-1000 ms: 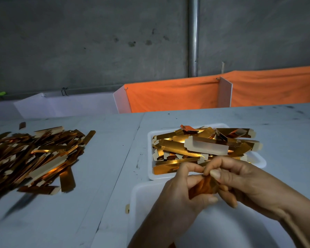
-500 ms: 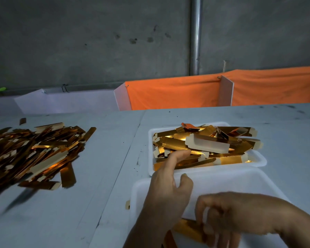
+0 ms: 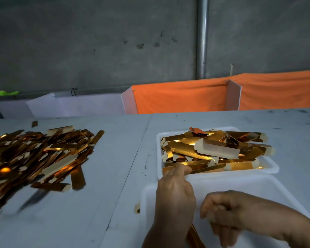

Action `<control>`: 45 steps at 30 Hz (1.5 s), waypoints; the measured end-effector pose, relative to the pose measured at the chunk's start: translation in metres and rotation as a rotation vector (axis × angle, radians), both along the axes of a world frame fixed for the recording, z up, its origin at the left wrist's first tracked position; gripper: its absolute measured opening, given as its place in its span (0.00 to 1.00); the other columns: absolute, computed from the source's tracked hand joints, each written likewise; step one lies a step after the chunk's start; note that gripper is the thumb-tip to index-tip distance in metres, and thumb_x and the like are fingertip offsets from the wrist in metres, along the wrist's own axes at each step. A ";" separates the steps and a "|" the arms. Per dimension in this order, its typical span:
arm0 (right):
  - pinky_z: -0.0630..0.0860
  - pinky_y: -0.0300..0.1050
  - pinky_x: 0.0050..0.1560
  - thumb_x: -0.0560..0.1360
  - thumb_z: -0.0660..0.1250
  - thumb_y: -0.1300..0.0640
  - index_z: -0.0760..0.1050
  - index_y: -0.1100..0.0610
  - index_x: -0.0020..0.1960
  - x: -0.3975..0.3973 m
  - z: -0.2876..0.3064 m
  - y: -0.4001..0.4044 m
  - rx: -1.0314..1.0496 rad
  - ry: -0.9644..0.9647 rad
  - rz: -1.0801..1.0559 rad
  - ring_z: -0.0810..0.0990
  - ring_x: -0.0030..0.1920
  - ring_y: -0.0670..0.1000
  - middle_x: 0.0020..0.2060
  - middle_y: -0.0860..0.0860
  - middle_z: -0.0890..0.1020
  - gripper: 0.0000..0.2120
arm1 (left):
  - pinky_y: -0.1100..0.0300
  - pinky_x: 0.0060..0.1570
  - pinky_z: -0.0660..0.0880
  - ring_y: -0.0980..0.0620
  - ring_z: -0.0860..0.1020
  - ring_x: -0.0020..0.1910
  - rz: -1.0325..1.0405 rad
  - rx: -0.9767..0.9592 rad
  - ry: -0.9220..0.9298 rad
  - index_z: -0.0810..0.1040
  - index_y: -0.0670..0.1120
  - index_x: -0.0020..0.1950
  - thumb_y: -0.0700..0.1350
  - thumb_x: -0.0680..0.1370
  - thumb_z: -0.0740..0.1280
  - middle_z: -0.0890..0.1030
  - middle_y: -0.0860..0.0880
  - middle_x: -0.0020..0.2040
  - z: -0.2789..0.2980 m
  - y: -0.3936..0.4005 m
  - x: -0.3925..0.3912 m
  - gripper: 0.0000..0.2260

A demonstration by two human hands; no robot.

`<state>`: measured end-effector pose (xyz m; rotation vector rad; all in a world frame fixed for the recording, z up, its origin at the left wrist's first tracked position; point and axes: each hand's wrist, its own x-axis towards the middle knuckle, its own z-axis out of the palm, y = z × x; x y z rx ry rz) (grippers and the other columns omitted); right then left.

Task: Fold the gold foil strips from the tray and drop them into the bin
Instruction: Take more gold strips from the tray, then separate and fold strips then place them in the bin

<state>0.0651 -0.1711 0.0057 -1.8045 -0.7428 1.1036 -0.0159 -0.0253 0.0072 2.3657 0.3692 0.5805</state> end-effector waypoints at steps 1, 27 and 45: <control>0.80 0.41 0.45 0.79 0.64 0.56 0.80 0.53 0.52 0.007 -0.002 -0.003 -0.015 -0.048 -0.065 0.85 0.43 0.51 0.40 0.49 0.84 0.06 | 0.69 0.56 0.73 0.60 0.71 0.55 -0.005 0.007 0.007 0.69 0.56 0.66 0.42 0.81 0.57 0.73 0.58 0.60 0.000 -0.001 0.000 0.15; 0.68 0.43 0.62 0.80 0.60 0.58 0.79 0.57 0.55 0.028 -0.006 0.002 -0.005 -1.167 -0.684 0.66 0.70 0.54 0.73 0.52 0.63 0.10 | 0.61 0.64 0.70 0.54 0.71 0.59 0.045 0.116 0.254 0.69 0.55 0.65 0.43 0.78 0.65 0.73 0.54 0.62 -0.004 0.005 0.008 0.17; 0.72 0.44 0.60 0.79 0.57 0.62 0.64 0.58 0.73 0.019 0.028 0.087 -0.121 -1.435 -0.530 0.60 0.73 0.53 0.75 0.50 0.61 0.22 | 0.54 0.35 0.79 0.51 0.82 0.36 -0.090 0.472 0.000 0.83 0.45 0.40 0.39 0.46 0.82 0.82 0.50 0.37 -0.028 0.005 0.014 0.24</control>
